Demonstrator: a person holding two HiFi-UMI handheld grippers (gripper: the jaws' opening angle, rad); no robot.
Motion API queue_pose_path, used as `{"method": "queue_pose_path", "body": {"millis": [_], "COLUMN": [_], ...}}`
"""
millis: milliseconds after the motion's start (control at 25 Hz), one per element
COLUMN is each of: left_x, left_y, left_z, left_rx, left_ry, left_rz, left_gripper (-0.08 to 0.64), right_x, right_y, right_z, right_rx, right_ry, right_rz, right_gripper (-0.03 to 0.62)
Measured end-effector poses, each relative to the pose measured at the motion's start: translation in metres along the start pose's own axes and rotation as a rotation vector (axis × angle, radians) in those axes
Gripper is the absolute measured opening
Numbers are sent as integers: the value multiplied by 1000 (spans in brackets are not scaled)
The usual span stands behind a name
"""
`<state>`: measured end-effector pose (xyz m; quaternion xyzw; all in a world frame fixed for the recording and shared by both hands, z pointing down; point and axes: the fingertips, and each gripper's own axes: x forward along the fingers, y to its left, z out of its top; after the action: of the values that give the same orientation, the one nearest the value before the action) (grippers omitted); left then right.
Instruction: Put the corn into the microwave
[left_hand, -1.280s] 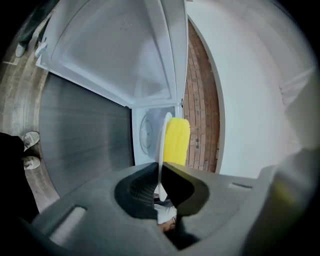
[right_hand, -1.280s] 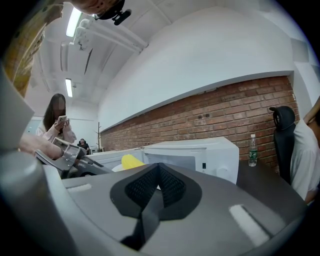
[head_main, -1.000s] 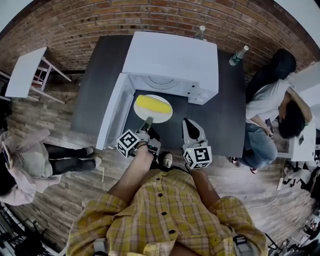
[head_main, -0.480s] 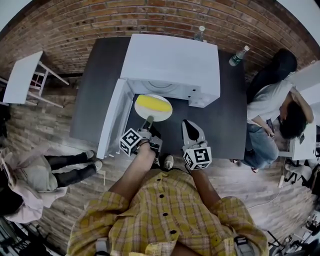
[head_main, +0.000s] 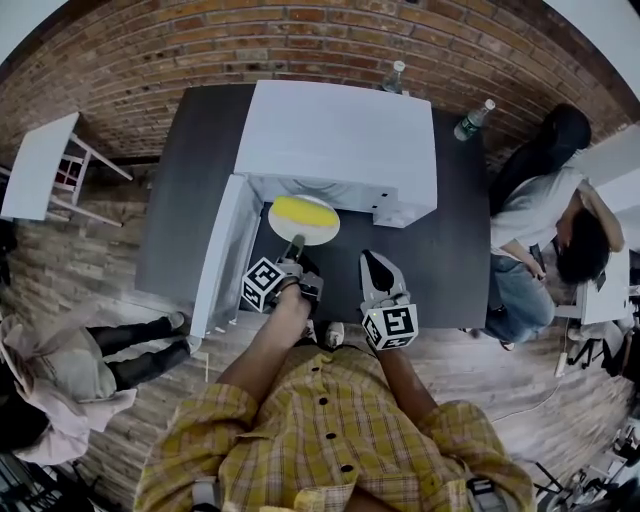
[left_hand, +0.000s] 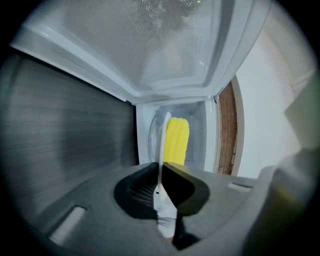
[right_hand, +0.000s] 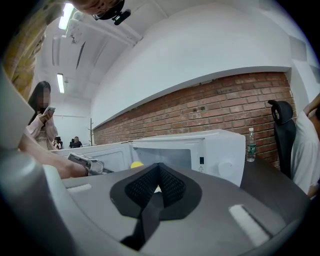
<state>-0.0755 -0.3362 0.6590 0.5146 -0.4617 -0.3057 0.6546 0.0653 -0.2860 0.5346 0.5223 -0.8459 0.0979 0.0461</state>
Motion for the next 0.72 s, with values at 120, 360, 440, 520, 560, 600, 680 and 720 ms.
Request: {"method": "queue_pose_path", "body": {"millis": [120, 360, 440, 520, 560, 600, 680, 720], "left_x": [10, 31, 36, 42, 45, 48, 54, 57], "left_y": [6, 12, 14, 14, 15, 15, 16, 16], "left_z": [3, 7, 7, 7, 7, 8, 9, 9], "left_rx": [-9, -5, -15, -22, -24, -26, -31, -33], "left_ry": [-10, -15, -16, -17, -18, -20, -22, -23], "left_rz": [17, 32, 37, 42, 44, 46, 50, 53], "left_gripper": [26, 26, 26, 26, 26, 26, 26, 26], "right_x": [3, 10, 12, 14, 15, 16, 18, 19], "right_y": [0, -5, -7, -8, -9, -9, -10, -11], "right_z": [-3, -8, -9, -11, -12, -12, -12, -12], "right_rx": [5, 5, 6, 9, 10, 12, 15, 15], "right_ry": [7, 20, 23, 28, 30, 32, 34, 35], "right_rz": [4, 4, 3, 3, 3, 3, 3, 3], "right_gripper": [3, 3, 3, 3, 3, 3, 3, 3]}}
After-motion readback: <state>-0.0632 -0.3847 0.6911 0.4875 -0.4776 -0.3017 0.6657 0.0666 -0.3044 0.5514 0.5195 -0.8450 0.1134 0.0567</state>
